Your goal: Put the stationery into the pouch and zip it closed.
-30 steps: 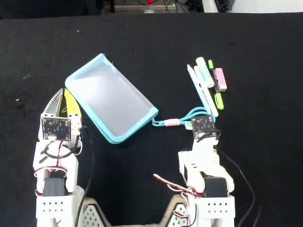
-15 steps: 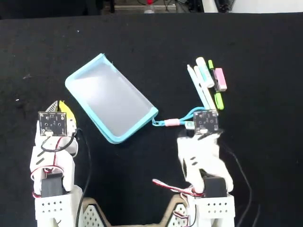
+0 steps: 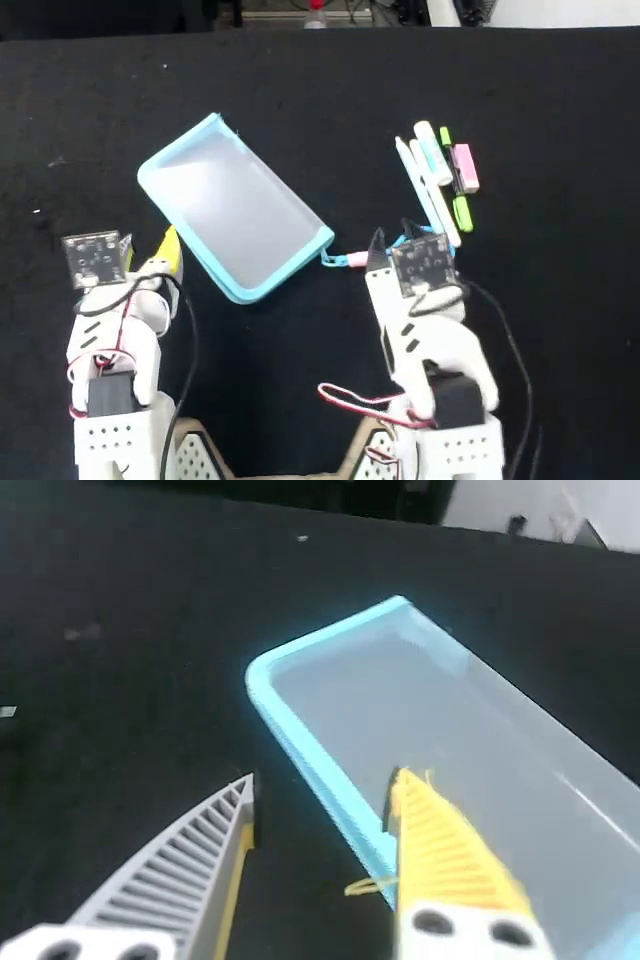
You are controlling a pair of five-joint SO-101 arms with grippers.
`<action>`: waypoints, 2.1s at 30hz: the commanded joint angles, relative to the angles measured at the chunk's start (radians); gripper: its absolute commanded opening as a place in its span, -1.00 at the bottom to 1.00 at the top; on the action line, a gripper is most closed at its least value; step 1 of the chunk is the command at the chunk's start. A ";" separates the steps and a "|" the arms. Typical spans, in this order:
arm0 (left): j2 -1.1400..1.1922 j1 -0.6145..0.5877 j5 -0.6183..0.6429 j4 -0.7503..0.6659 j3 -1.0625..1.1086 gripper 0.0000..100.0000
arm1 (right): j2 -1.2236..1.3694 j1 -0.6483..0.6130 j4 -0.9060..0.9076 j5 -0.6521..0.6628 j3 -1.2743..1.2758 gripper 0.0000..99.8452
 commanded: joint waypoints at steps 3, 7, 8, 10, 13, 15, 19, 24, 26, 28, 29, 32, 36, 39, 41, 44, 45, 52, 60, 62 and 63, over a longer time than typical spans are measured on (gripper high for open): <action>-0.003 -0.059 0.038 -0.051 0.007 -0.53 | -0.030 -0.018 0.206 0.006 -0.360 -0.76; -0.003 -0.062 0.038 -0.077 0.019 -0.53 | -0.015 -0.020 0.322 0.012 -0.495 -0.75; -0.003 -0.062 0.038 -0.077 0.019 -0.53 | 0.005 -0.020 0.339 0.014 -0.513 -0.75; -0.002 -0.061 0.025 -0.077 0.019 -0.53 | 0.077 -0.032 0.358 0.017 -0.538 -0.75; 0.005 -0.054 -0.021 -0.075 0.019 -0.53 | 0.259 -0.068 0.359 0.051 -0.565 -0.75; 0.005 -0.054 -0.025 -0.075 0.019 -0.53 | 0.418 -0.081 0.359 0.063 -0.595 -0.75; 0.006 -0.054 -0.028 -0.075 0.019 -0.53 | 0.694 -0.081 0.351 0.074 -0.644 -0.75; 0.006 -0.054 -0.029 -0.075 0.019 -0.53 | 0.895 -0.084 0.322 0.158 -0.656 -0.75; 0.006 -0.054 -0.029 -0.075 0.019 -0.53 | 0.958 -0.084 0.305 0.226 -0.657 -0.75; 0.006 -0.054 -0.029 -0.075 0.019 -0.53 | 1.023 -0.084 0.285 0.299 -0.661 -0.75; 0.006 -0.054 -0.029 -0.075 0.019 -0.53 | 1.055 -0.084 0.270 0.325 -0.661 -0.75; 0.006 -0.054 -0.031 -0.075 0.019 -0.53 | 1.158 -0.086 0.189 0.376 -0.656 -0.75; 0.006 -0.054 -0.031 -0.075 0.019 -0.53 | 1.294 -0.086 0.133 0.488 -0.662 -0.71; 0.006 -0.054 -0.031 -0.075 0.019 -0.53 | 1.385 -0.109 0.117 0.597 -0.677 -0.55; 0.006 -0.054 -0.031 -0.075 0.019 -0.53 | 1.442 -0.120 0.110 0.652 -0.693 -0.51; 0.006 -0.054 -0.031 -0.075 0.019 -0.53 | 1.512 -0.140 0.068 0.721 -0.720 -0.52; 0.006 -0.054 -0.031 -0.075 0.019 -0.53 | 1.534 -0.144 0.049 0.736 -0.727 -0.52; 0.006 -0.058 -0.031 -0.075 0.019 -0.53 | 1.716 -0.150 -0.087 0.833 -0.739 -0.52; 0.006 -0.058 -0.031 -0.075 0.019 -0.53 | 1.713 -0.091 -0.032 0.792 -0.756 -0.92; 0.006 -0.058 -0.031 -0.075 0.019 -0.53 | 1.652 -0.063 0.020 0.744 -0.754 -0.99; 0.006 -0.058 -0.031 -0.075 0.019 -0.53 | 1.615 -0.051 0.055 0.715 -0.751 -0.97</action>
